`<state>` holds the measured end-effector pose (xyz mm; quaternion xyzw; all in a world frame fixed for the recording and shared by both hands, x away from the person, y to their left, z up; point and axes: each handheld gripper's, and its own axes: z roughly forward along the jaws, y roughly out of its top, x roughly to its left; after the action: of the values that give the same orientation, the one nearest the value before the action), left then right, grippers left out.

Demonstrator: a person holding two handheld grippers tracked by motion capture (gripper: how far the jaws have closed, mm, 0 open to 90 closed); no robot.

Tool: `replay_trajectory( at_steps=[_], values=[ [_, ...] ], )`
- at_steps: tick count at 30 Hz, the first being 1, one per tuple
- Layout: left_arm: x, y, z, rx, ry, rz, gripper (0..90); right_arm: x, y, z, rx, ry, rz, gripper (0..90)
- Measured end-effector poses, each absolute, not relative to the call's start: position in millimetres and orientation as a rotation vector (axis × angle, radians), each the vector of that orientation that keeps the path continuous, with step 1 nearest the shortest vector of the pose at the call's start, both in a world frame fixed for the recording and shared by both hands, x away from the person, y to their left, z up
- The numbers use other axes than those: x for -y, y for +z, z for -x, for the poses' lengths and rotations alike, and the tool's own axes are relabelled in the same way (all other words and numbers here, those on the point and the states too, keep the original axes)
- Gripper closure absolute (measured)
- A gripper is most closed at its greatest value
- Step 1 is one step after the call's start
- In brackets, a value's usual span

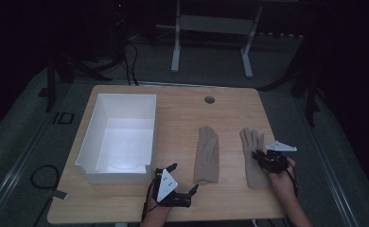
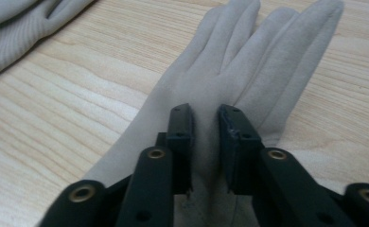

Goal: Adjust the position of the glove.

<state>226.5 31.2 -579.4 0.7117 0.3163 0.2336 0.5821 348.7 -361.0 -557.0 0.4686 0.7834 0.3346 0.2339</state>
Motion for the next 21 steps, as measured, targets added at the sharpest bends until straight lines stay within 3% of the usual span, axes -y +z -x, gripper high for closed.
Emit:
replay_trajectory(
  at_steps=[8,21],
  values=[
    [-31.4,-579.5,-226.6,-0.740,0.543,-1.659,0.9,354.4,-547.9,-346.5,-2.076,0.889,-1.363,83.1],
    [-31.5,-579.4,-226.7,-0.742,0.545,-1.662,1.0,348.0,-489.6,-342.3,-1.901,1.043,-1.411,83.2]
  ],
)
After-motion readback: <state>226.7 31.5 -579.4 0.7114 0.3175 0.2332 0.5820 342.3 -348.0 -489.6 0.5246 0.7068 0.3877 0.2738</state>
